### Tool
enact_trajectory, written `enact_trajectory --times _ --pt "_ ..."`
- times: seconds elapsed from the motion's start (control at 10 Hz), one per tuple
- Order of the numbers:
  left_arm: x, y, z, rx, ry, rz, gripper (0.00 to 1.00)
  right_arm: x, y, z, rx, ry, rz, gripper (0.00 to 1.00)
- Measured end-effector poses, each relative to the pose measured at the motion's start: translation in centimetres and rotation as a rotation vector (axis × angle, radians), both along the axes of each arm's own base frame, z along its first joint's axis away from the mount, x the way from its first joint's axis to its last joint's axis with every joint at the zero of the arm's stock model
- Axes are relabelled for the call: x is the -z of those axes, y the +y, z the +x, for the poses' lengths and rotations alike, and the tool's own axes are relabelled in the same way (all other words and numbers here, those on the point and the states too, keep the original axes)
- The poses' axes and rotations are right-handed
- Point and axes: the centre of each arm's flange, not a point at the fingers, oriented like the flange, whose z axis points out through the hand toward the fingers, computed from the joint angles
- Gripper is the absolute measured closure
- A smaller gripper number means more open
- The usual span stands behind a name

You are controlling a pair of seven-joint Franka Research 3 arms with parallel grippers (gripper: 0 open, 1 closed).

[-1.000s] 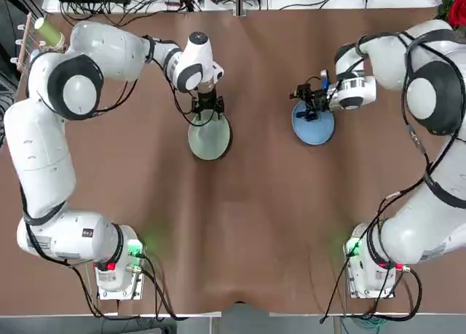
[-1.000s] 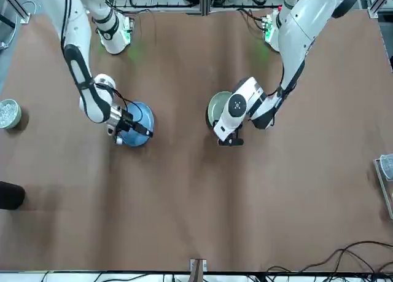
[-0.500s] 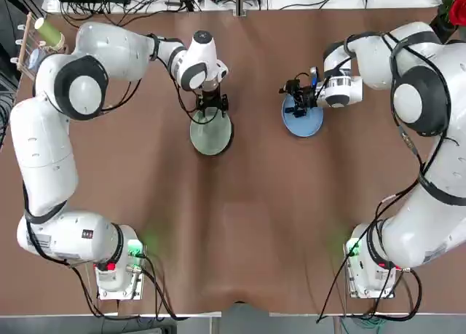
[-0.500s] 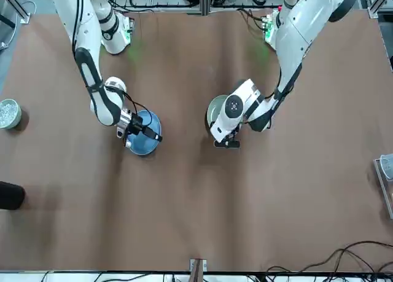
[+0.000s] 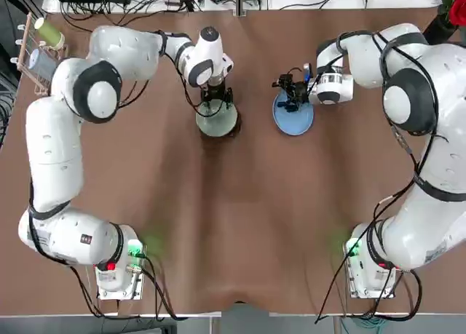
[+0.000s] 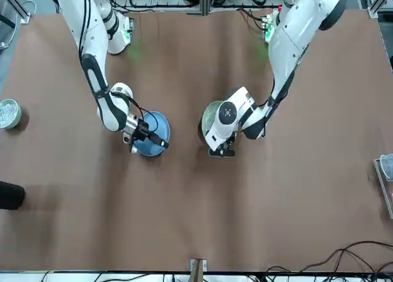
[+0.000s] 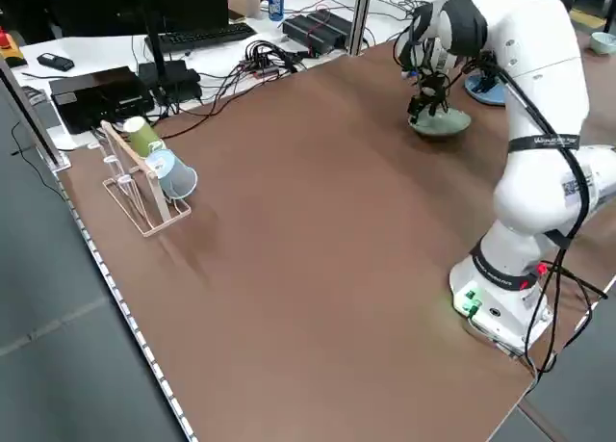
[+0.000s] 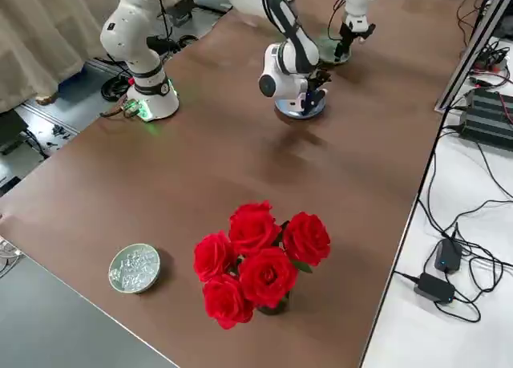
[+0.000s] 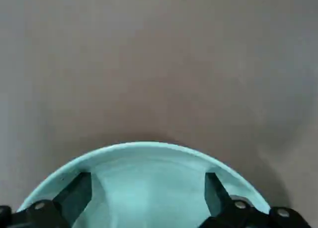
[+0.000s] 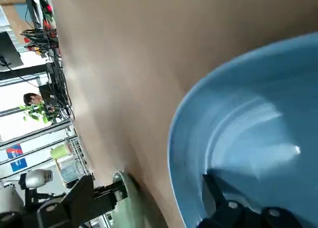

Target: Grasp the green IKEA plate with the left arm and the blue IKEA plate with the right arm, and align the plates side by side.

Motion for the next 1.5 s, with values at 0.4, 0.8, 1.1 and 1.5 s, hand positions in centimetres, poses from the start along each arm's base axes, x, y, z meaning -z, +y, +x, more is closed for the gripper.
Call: enact_trajectory --times 0.4,0.8,1.1,1.5 --pt "-0.3 -1.9 1.3 -0.001 -0.044 -0.006 0.00 -0.3 2.7 0.6 0.007 -0.015 0.013 0.04" --pt "-0.3 -3.3 2.1 -0.018 -0.056 -0.033 0.00 -0.4 4.3 0.7 0.029 -0.014 0.037 0.04" --pt "-0.3 -4.6 2.6 -0.027 -0.065 -0.054 0.00 -0.3 6.2 0.8 0.030 -0.018 0.043 0.04" --pt "-0.4 -5.1 2.8 -0.038 -0.071 -0.062 0.00 -0.3 7.1 1.3 0.042 -0.027 0.020 0.04"
